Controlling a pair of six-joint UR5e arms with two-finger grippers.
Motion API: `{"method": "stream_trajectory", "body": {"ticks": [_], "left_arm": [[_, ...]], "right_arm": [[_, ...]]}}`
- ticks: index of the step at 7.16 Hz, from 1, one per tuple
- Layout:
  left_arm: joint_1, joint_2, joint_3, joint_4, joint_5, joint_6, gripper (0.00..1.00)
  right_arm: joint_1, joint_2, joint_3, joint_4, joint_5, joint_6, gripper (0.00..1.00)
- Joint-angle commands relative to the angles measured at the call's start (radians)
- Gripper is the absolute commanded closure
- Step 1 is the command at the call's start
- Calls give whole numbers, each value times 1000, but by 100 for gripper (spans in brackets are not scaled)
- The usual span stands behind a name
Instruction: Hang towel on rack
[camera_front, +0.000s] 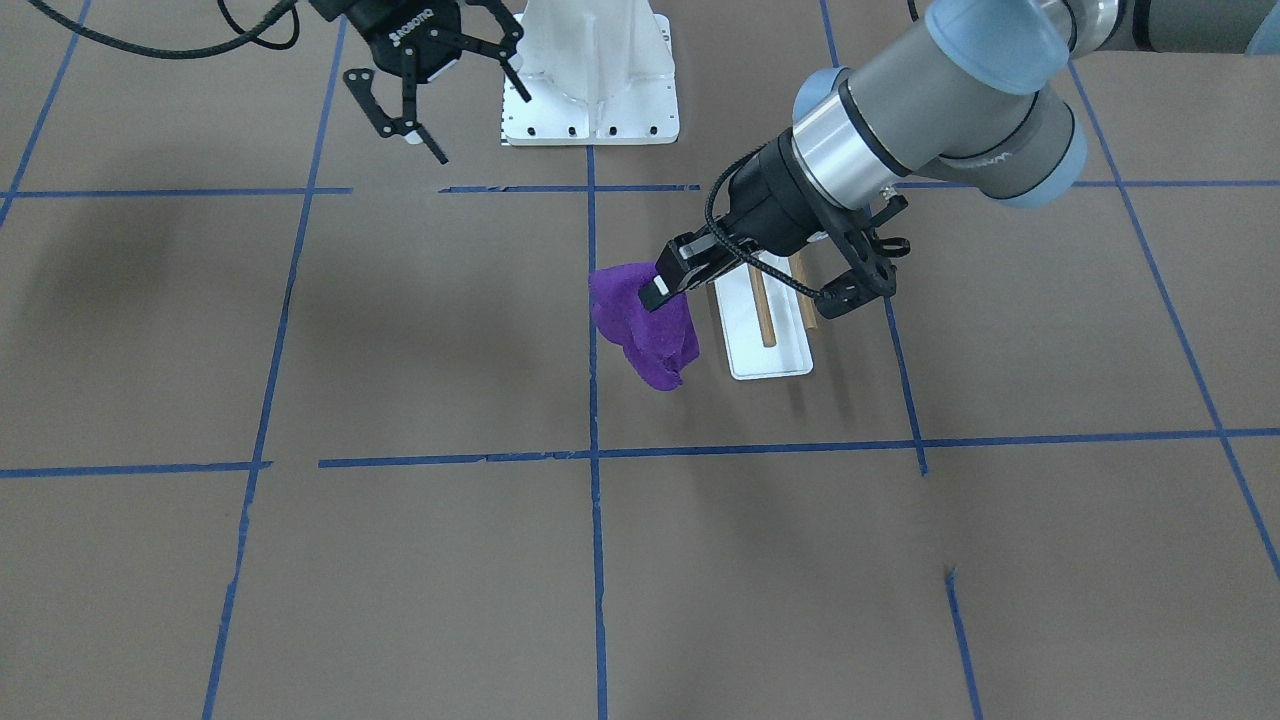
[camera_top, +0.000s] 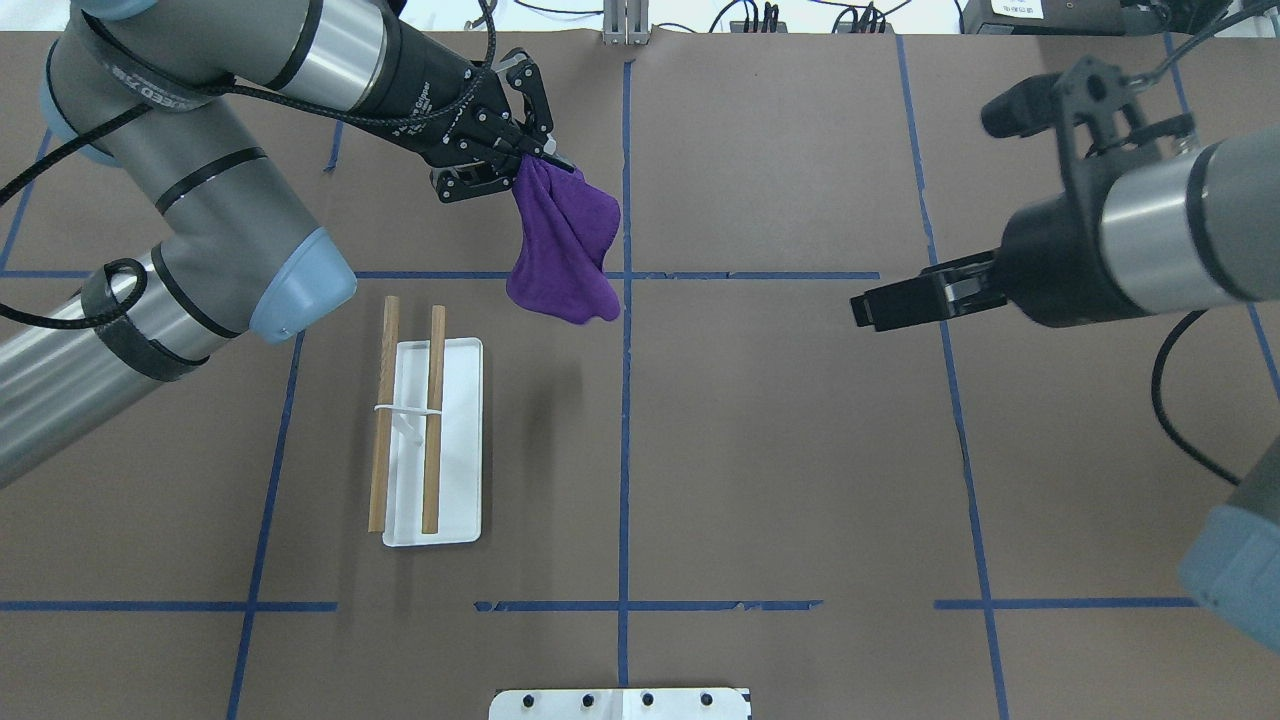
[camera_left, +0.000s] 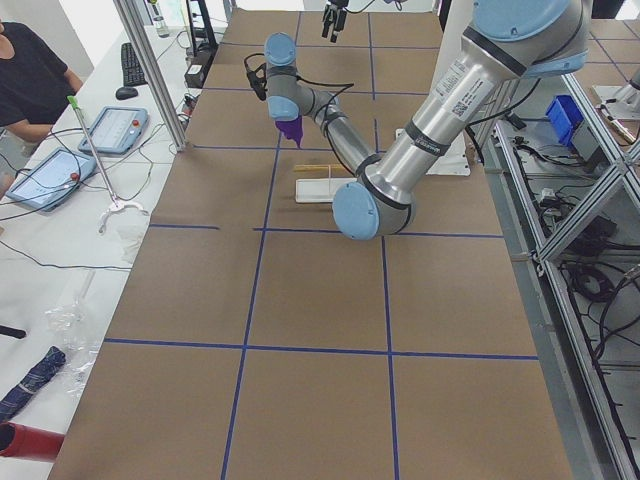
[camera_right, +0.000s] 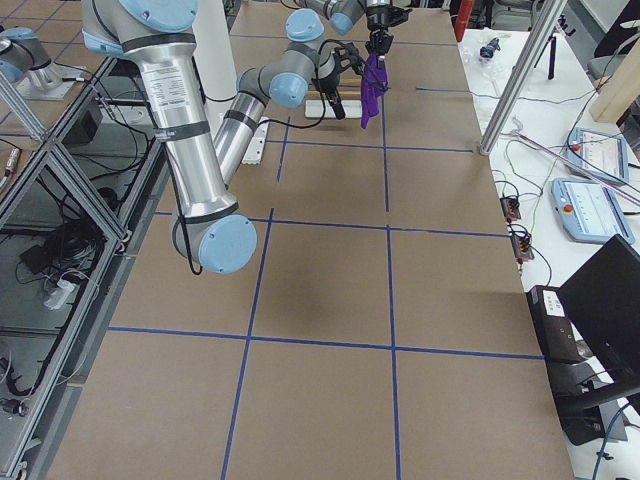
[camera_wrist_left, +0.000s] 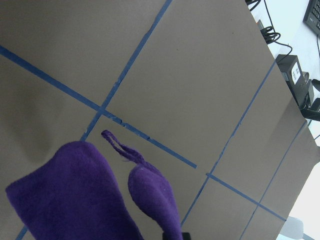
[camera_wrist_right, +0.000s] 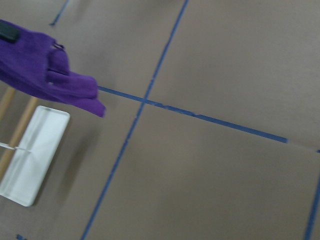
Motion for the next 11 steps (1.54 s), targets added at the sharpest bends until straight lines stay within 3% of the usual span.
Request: {"method": "stream_trajectory", "body": {"ticks": [1, 2, 3, 4, 6, 7, 9, 11], "left_arm": [[1, 7, -73, 3, 8, 19, 100], [1, 7, -101, 3, 36, 24, 100], [18, 6, -125, 6, 135, 24, 100], [76, 6, -170, 56, 227, 24, 100], [249, 4, -316, 304, 498, 86, 100], [314, 1, -379, 449, 616, 133, 100], [372, 4, -449, 624, 710, 135, 100], [420, 19, -504, 807, 795, 135, 100]], "right_arm": [[149, -7, -10, -301, 56, -291, 0], [213, -17, -38, -413, 45, -479, 0], [279, -54, -73, -469, 42, -662, 0], [366, -121, -114, -460, 44, -817, 0], [550, -178, -241, -456, 63, -1053, 0], [610, -185, -306, -454, 73, -1057, 0], [703, -188, -447, -445, 141, -1063, 0], [735, -258, -539, -250, 183, -1055, 0]]}}
